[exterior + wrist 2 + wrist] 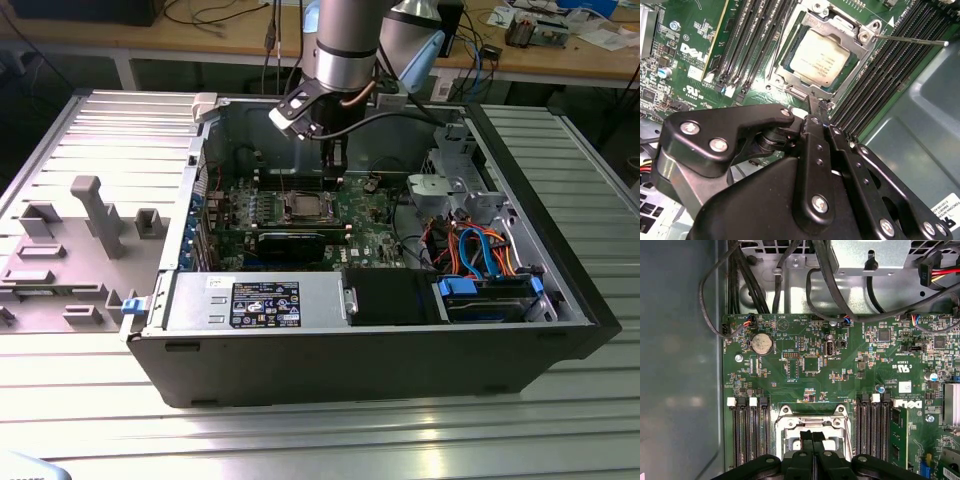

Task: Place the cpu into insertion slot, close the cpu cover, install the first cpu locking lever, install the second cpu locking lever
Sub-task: 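Close the cpu cover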

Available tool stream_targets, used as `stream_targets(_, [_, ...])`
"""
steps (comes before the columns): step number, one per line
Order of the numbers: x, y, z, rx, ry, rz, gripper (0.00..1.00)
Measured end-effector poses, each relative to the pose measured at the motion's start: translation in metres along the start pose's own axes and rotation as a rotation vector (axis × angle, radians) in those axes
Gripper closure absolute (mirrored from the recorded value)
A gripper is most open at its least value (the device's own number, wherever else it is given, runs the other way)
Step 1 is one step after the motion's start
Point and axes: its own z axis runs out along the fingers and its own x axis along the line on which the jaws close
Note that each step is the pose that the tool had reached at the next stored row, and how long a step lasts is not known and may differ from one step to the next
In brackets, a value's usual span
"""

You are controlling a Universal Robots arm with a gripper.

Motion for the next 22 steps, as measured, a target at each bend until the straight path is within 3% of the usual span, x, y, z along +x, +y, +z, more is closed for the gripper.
stream_targets(13, [0.0, -0.0012, 0.0007, 0.0003, 0.0001, 0.009, 0.89])
stream_targets(22, [0.0, -0.0098, 0.0018, 0.0003, 0.0001, 0.009, 0.89])
